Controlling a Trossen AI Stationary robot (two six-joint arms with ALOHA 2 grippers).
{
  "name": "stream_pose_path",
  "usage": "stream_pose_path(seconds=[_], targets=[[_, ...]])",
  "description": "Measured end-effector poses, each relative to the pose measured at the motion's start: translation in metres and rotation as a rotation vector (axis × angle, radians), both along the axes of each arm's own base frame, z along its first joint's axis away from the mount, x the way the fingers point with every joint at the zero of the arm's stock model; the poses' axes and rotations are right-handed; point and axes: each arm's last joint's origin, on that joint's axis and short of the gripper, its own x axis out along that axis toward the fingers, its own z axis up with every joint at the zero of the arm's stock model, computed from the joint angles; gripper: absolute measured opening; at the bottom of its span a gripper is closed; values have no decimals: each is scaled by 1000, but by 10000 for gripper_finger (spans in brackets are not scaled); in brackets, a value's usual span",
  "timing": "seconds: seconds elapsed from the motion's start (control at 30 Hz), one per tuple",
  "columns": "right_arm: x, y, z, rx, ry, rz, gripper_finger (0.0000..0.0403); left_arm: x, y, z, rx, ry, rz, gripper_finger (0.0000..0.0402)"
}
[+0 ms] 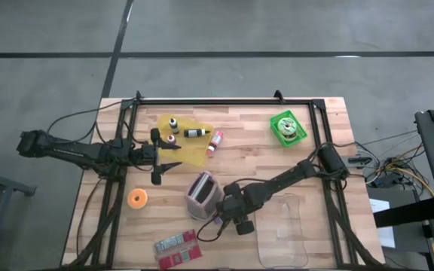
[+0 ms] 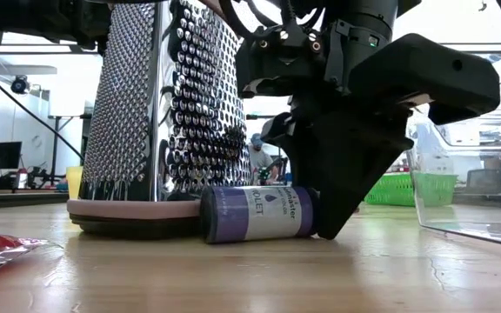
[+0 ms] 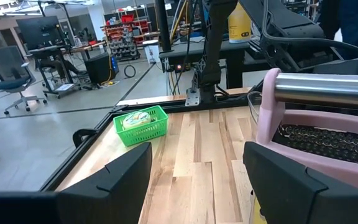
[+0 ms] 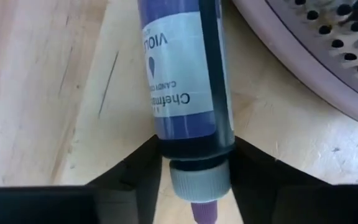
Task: Pick & Place Food Item
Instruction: Put the violet food coloring into the yellow bin
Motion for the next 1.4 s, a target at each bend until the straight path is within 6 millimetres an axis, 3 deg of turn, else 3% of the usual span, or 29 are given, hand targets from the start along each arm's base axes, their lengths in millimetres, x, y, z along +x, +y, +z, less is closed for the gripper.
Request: stream_pose_path(seconds=[0.13,0.73,1.4], targets=[[0,0,0,1,1,1,110,0,0,0,0,0,0,259],[-5,3,3,-53,28,-62,110,0,0,0,2,0,0,259],[-11,-3,62,-405,140,-97,110,-7,1,3,-26,-6,3,259]])
